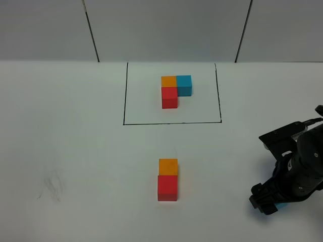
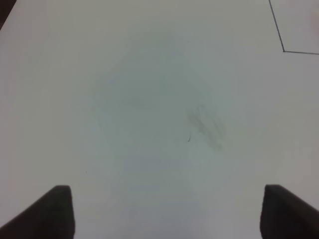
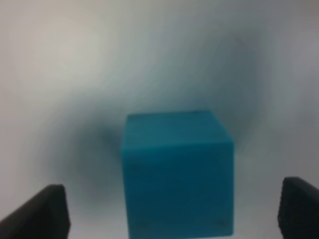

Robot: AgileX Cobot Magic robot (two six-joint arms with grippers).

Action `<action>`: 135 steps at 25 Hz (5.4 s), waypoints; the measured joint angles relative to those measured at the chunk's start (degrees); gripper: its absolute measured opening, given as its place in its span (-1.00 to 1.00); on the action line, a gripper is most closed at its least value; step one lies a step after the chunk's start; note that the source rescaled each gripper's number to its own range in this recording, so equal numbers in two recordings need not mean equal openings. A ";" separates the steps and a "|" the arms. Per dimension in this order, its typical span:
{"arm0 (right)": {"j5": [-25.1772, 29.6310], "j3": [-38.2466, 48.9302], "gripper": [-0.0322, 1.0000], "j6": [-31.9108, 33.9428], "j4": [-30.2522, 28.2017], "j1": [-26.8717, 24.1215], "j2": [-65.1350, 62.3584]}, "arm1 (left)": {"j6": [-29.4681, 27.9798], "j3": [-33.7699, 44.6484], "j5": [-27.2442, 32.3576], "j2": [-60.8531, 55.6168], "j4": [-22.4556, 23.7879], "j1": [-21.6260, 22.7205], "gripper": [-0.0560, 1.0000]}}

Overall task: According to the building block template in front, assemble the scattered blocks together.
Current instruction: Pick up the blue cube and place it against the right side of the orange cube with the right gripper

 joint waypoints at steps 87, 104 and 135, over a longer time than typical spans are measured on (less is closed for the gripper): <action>12.79 -36.04 -0.40 -48.20 2.94 18.41 21.03 | 0.00 0.00 0.00 0.00 0.00 0.00 0.35; 11.08 -36.04 -0.40 -50.14 3.90 18.41 23.51 | 0.00 0.00 0.00 0.00 0.00 0.00 0.35; 12.69 -36.50 0.56 -45.86 4.16 18.41 24.38 | 0.00 0.00 0.00 0.00 0.00 0.00 0.35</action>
